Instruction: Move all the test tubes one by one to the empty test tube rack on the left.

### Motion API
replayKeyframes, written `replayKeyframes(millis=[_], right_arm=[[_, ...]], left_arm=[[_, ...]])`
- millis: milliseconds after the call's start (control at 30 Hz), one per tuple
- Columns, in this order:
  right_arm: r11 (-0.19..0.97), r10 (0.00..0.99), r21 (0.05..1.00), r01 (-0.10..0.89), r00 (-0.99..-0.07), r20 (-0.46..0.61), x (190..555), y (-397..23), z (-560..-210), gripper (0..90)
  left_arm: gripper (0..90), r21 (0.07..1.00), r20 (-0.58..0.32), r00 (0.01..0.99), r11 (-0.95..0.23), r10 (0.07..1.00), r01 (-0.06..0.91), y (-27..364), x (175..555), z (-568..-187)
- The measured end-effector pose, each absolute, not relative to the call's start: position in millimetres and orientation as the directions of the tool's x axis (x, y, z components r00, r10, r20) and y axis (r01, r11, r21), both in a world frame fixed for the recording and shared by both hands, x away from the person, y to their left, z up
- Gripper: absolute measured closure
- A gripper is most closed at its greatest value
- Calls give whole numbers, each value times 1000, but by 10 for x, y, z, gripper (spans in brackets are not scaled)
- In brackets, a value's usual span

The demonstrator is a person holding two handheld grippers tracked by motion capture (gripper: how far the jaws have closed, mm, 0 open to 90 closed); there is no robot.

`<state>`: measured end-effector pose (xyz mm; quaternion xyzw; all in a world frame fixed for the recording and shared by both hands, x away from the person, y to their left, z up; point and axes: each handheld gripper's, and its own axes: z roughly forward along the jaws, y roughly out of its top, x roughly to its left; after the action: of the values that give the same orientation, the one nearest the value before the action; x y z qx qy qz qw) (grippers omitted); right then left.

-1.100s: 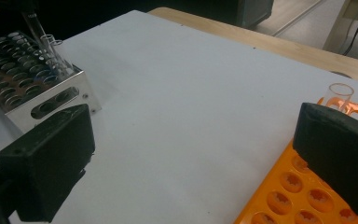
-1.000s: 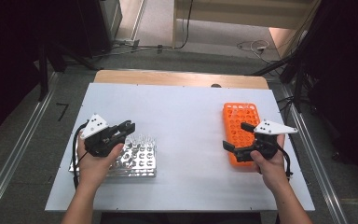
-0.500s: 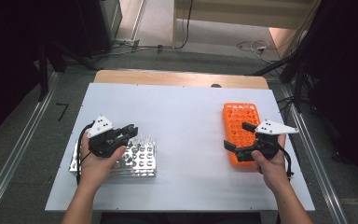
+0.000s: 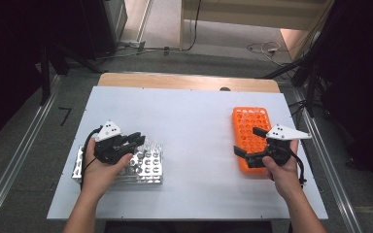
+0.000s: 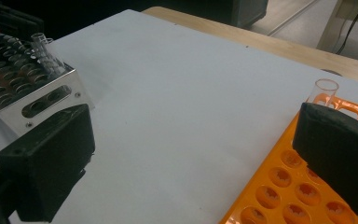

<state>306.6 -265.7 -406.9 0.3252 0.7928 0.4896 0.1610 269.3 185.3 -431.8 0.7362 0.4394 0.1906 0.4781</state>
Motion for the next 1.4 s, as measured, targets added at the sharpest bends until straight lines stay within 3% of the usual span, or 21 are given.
replayKeyframes(millis=[200,300,667,933,1100,1400], right_arm=[[307,678,880,364,-732,67,3082,-2673,-4089,0],[305,680,880,364,-731,67,3085,-2682,-4087,0],[284,703,884,371,-708,71,3157,-2795,-4096,0],[243,769,882,404,-635,79,3329,-2991,-4136,24],[238,797,873,425,-599,75,3472,-3064,-4159,58],[188,882,846,499,-465,78,3835,-3116,-4209,242]], left_arm=[[733,866,-147,545,-159,826,475,1862,2691,-4333],[686,875,-152,556,-151,817,460,1868,2672,-4306],[282,921,-160,584,-92,796,379,1906,2588,-4155],[102,932,-168,618,-81,768,354,1791,2556,-4077],[36,933,-191,640,-64,744,353,1729,2563,-4077],[20,933,-189,667,-80,721,350,1584,2555,-4084]])
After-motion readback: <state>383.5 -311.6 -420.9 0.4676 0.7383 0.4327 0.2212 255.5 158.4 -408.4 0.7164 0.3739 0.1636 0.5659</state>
